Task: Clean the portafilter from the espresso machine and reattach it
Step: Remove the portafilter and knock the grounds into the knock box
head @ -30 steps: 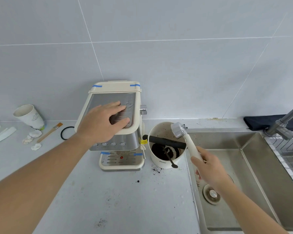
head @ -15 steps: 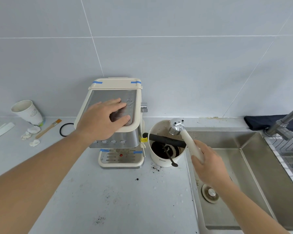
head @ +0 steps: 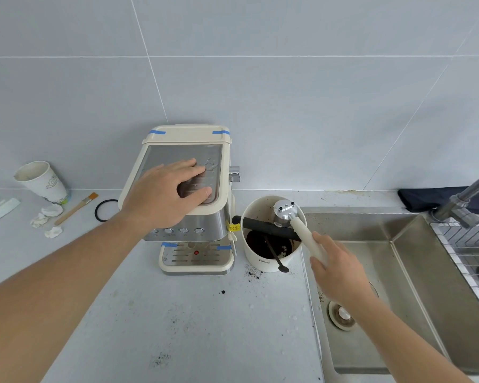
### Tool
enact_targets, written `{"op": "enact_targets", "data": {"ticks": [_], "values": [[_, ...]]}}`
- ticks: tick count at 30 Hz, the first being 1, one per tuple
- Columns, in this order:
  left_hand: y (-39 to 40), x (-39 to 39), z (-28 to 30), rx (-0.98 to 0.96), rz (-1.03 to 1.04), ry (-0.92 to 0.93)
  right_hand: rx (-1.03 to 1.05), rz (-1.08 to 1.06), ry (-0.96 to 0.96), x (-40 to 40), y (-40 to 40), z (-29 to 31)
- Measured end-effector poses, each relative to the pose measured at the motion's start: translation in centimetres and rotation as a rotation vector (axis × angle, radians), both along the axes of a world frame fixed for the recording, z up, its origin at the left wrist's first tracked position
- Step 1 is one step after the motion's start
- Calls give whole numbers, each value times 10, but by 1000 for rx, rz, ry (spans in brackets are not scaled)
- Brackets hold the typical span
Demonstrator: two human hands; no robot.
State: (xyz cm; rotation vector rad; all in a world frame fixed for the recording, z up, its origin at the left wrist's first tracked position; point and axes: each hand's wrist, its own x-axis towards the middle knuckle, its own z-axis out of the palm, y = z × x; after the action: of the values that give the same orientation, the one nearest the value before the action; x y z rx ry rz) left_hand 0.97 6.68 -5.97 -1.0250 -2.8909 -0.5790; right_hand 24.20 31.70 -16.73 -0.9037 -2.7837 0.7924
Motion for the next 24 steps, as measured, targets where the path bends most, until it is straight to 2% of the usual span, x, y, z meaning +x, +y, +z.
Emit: {"op": "enact_targets", "data": {"ticks": [7, 13, 24], "values": [[0, 1, 1, -4, 5, 5, -26, -23, 114, 4, -3, 0], [0, 2, 2, -2, 11, 8, 33, 4, 37, 1, -4, -4], [1, 5, 6, -28, 6, 9, -20, -16, 81, 1, -3, -2]]}}
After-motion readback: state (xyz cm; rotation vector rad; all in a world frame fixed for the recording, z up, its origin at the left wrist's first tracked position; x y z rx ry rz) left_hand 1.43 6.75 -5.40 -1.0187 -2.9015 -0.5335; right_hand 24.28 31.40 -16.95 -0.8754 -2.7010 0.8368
